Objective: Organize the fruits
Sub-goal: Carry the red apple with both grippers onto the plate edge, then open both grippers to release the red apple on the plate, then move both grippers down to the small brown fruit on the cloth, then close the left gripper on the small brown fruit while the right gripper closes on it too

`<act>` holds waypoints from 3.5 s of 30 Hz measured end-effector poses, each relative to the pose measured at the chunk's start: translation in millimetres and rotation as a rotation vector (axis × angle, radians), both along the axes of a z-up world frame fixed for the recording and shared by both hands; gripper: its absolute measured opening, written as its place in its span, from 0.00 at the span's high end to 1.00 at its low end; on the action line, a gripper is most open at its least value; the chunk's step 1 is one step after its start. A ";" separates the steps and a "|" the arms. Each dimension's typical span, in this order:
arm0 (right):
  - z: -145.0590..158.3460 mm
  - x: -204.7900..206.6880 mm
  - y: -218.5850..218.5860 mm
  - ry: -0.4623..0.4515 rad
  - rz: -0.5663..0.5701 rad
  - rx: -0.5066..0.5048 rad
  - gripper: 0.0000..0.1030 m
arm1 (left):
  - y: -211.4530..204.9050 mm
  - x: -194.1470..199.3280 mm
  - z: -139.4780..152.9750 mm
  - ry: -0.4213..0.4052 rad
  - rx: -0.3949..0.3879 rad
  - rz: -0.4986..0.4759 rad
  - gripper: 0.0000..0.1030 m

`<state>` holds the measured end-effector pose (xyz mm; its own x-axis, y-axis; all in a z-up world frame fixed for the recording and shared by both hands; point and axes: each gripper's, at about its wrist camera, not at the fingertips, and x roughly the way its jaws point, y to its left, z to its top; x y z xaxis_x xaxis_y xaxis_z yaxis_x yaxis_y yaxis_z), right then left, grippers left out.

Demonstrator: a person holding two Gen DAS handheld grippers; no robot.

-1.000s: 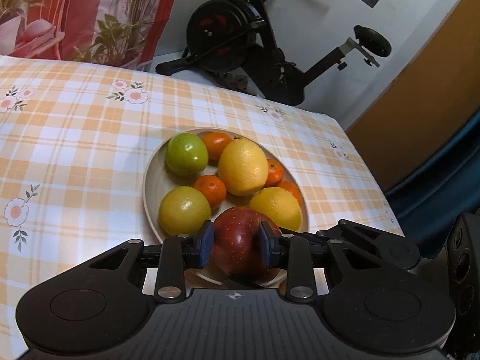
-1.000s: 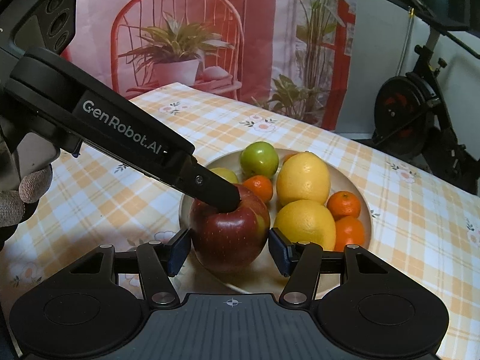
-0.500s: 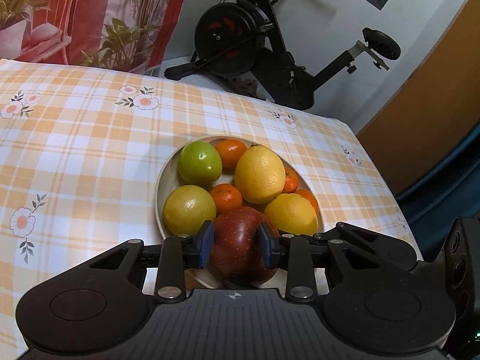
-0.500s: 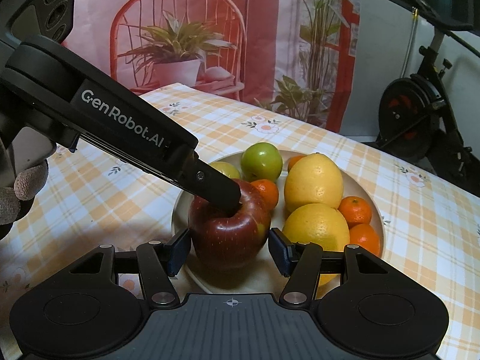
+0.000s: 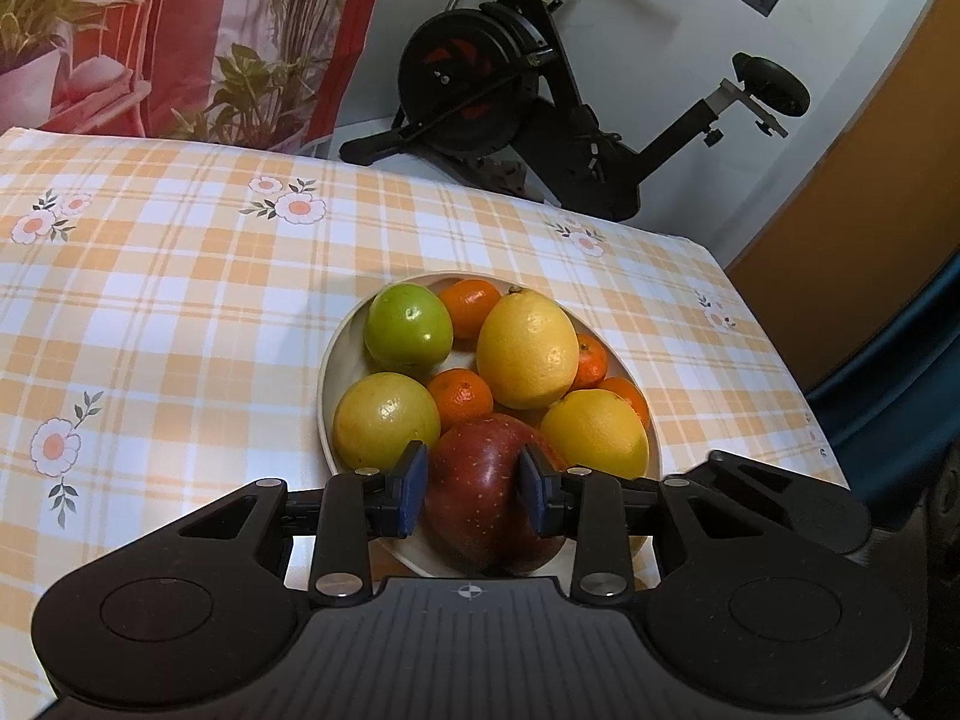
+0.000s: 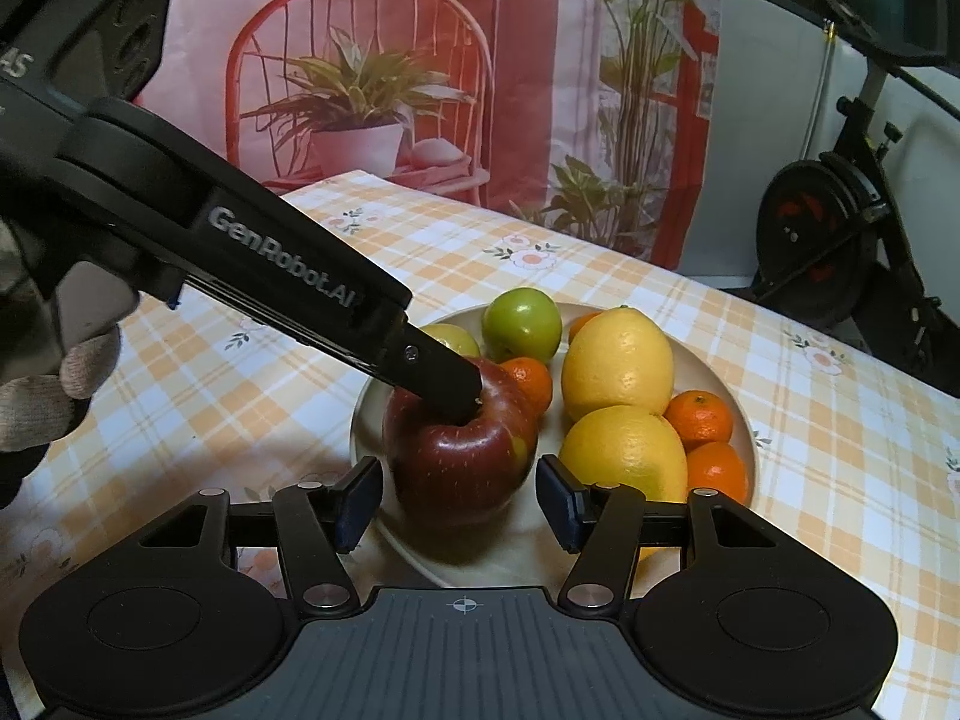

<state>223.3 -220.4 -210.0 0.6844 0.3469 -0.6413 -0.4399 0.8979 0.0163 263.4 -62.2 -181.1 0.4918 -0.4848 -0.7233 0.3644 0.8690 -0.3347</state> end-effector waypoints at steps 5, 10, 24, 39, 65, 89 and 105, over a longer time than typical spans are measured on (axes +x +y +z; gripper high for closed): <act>5.8 -13.2 -8.2 -0.014 -0.015 0.016 0.48 | -1.8 -3.5 2.0 -0.011 0.020 0.011 0.65; 8.2 -29.9 -21.9 -0.028 -0.052 0.049 0.48 | -3.7 -9.0 4.6 -0.029 0.047 0.027 0.65; -9.9 -83.8 -71.1 -0.071 -0.257 0.228 0.48 | -0.1 -37.2 21.0 -0.136 0.090 0.080 0.65; -27.5 -92.1 -85.8 -0.069 -0.304 0.181 0.48 | -8.3 -95.8 11.0 -0.142 0.029 0.082 0.65; -36.4 -91.9 -115.3 -0.085 -0.365 0.277 0.48 | -34.5 -110.1 -26.2 0.144 -0.045 -0.031 0.65; -38.1 -92.1 -116.2 -0.072 -0.352 0.298 0.48 | -42.8 -110.2 -33.6 0.160 0.007 -0.036 0.72; -35.3 -87.4 -108.1 -0.036 -0.272 0.315 0.51 | -6.7 -105.1 -17.1 0.088 -0.016 0.086 0.72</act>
<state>135.9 -328.5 -245.3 0.7980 0.3261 -0.5067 -0.1929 0.9349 0.2980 158.3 -68.9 -198.2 0.4672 -0.4556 -0.7577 0.2575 0.8900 -0.3763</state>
